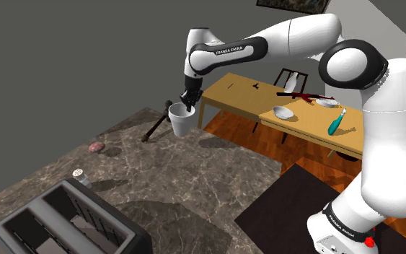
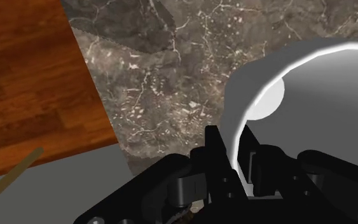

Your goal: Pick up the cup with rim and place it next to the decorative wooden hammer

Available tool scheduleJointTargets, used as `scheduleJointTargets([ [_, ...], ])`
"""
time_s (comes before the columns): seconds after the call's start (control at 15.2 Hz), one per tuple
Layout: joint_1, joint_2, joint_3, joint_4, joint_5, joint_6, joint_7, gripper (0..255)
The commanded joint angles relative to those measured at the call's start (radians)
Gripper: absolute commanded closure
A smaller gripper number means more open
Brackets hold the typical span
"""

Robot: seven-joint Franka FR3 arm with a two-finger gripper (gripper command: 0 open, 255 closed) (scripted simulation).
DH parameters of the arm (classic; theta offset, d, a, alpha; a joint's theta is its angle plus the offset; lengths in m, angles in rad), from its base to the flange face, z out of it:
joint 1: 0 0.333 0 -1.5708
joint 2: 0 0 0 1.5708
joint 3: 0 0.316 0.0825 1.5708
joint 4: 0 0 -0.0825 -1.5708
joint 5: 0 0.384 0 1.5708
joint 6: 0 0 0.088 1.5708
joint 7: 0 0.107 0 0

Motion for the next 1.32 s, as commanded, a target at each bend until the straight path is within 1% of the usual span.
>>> scheduleJointTargets([
  [0.0, 0.000, 0.007, -0.001, -0.017, -0.002, 0.024, 0.002, 255],
  [0.86, 0.006, 0.082, -0.015, -0.081, -0.023, 0.162, 0.012, 255],
  [1.25, 0.006, 0.082, -0.015, -0.081, -0.023, 0.162, 0.012, 255],
])
